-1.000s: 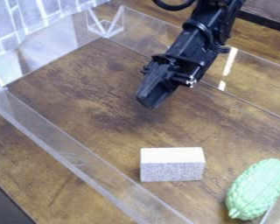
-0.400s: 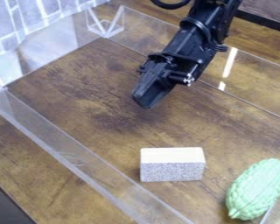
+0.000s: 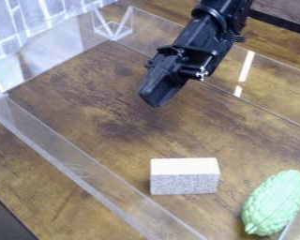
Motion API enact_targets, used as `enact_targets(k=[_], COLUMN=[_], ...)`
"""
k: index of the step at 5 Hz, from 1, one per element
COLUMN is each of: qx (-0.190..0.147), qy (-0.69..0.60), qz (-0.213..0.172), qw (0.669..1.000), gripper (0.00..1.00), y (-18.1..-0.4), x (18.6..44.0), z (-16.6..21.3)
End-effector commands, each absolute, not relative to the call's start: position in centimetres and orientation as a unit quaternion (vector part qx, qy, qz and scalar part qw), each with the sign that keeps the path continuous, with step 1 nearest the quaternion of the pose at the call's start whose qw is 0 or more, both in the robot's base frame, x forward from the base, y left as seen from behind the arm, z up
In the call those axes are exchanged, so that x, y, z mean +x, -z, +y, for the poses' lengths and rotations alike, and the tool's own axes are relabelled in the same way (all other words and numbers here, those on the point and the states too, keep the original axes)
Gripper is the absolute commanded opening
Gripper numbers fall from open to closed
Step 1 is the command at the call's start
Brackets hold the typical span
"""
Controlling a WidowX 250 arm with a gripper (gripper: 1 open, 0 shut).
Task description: Remove the white object from inside the blue tray and put it on the table
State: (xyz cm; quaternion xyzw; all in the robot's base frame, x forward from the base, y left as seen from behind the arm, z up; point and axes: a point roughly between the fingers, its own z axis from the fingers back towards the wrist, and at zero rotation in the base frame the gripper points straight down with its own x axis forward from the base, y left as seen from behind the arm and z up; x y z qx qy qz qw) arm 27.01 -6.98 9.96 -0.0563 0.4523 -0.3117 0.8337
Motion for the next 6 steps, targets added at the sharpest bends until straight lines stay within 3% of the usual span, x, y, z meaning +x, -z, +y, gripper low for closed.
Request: enact_targets(k=[1,4,6], qx=[-0.056,-0.043,-0.049], qy=[0.314,0.32,0.32], qz=[0.415,0.419,0.41], qw=[0.852,0.849,0.852], gripper=[0.0,0.0,0.0], y=[-11.8,-9.1,-8.7], x=[27.3,27.6,26.7], z=[-7.3,-8.9,-9.1])
